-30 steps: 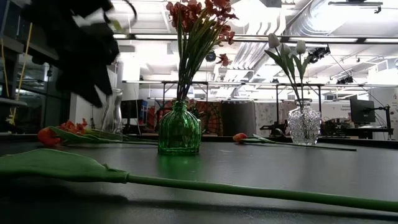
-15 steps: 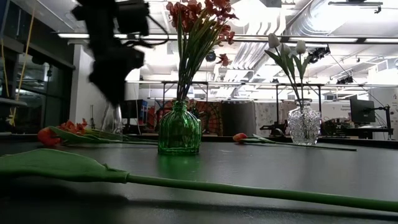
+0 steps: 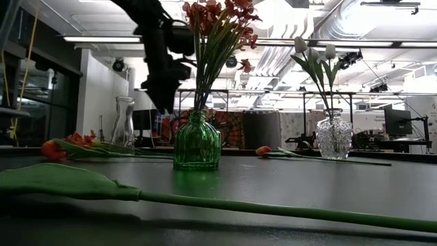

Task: Sort flowers into vase by color
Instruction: Put the orange flowers into the green vase

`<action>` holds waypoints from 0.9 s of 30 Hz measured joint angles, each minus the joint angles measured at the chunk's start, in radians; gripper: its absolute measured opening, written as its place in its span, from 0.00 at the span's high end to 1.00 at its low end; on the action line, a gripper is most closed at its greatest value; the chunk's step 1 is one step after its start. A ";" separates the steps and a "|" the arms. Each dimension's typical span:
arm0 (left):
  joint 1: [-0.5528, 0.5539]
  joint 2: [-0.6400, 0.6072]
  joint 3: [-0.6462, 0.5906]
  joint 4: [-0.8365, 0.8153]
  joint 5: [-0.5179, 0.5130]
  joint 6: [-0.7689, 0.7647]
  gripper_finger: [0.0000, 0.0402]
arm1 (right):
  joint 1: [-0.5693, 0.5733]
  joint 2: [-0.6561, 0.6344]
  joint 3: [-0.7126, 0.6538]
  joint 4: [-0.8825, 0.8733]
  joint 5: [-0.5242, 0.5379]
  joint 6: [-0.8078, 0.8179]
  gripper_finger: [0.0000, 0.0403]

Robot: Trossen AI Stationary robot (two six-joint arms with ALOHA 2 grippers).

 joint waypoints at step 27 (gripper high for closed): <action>0.077 0.372 0.097 -0.197 -0.078 0.133 0.52 | 0.000 0.000 0.000 -0.030 -0.013 0.060 0.64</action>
